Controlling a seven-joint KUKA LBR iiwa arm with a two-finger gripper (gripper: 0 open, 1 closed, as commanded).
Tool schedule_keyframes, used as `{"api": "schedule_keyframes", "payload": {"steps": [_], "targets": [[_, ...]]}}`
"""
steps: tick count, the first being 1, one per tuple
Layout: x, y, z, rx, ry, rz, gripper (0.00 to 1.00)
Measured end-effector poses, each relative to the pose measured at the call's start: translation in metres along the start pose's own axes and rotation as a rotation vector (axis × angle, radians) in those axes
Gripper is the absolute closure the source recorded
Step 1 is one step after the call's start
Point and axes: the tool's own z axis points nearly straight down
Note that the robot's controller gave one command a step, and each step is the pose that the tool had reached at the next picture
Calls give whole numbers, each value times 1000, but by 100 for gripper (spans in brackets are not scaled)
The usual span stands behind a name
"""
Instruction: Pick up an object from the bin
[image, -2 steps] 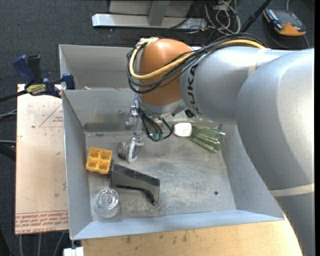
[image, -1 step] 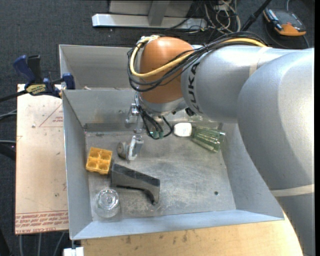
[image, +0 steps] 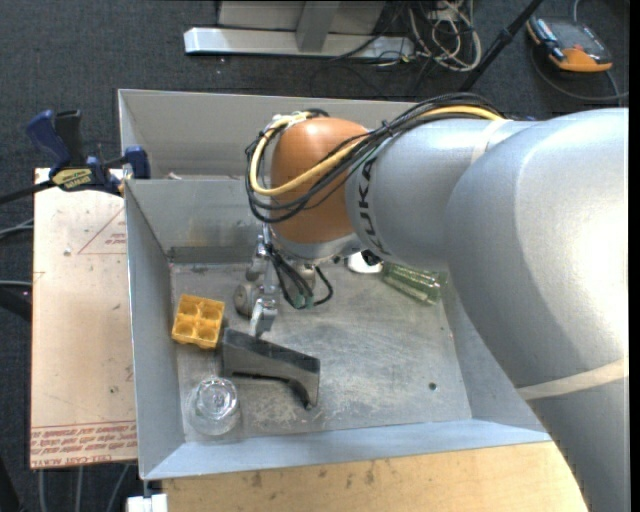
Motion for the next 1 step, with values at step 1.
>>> {"api": "schedule_keyframes", "payload": {"steps": [1], "targets": [[3, 0, 7, 1, 5, 8, 100]]}}
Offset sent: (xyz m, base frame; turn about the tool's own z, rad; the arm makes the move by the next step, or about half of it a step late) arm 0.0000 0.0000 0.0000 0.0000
